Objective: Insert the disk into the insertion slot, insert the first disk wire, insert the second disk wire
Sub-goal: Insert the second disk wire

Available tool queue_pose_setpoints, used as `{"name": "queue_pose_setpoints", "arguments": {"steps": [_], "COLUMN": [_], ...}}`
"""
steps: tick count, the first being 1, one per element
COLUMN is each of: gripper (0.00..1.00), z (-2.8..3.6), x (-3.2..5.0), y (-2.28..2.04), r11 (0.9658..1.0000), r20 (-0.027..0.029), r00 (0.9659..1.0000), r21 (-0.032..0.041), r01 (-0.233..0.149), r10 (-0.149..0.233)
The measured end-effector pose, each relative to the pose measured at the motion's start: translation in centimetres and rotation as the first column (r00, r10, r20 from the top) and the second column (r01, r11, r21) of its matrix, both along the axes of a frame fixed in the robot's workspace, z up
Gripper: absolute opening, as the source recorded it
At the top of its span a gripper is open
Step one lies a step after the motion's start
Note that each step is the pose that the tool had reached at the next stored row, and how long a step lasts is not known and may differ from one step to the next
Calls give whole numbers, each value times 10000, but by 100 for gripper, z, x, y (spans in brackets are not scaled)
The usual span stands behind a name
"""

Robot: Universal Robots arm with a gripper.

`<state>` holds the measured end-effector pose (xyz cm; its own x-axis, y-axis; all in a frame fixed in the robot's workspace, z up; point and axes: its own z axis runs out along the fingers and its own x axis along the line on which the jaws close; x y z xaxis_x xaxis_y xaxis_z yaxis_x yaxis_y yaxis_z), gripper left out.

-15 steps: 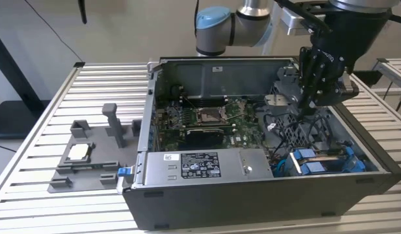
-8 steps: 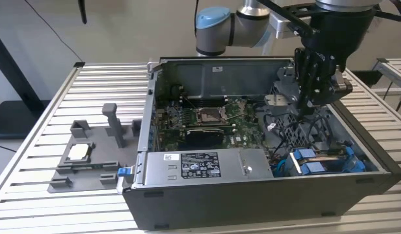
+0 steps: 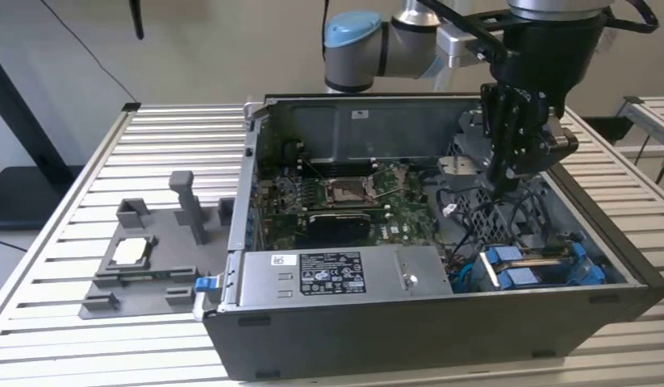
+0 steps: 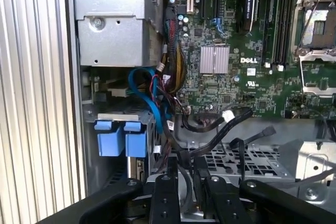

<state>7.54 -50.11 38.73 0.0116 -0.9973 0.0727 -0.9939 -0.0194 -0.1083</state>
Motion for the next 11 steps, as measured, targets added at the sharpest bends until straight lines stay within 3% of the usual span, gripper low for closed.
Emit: {"name": "queue_pose_setpoints", "arguments": {"steps": [11], "gripper": [27], "z": [-95], "x": [-109], "y": [41], "r11": [9989], "r20": [92], "r00": [9993], "r21": [-293], "r01": [-355], "r10": [358]}}
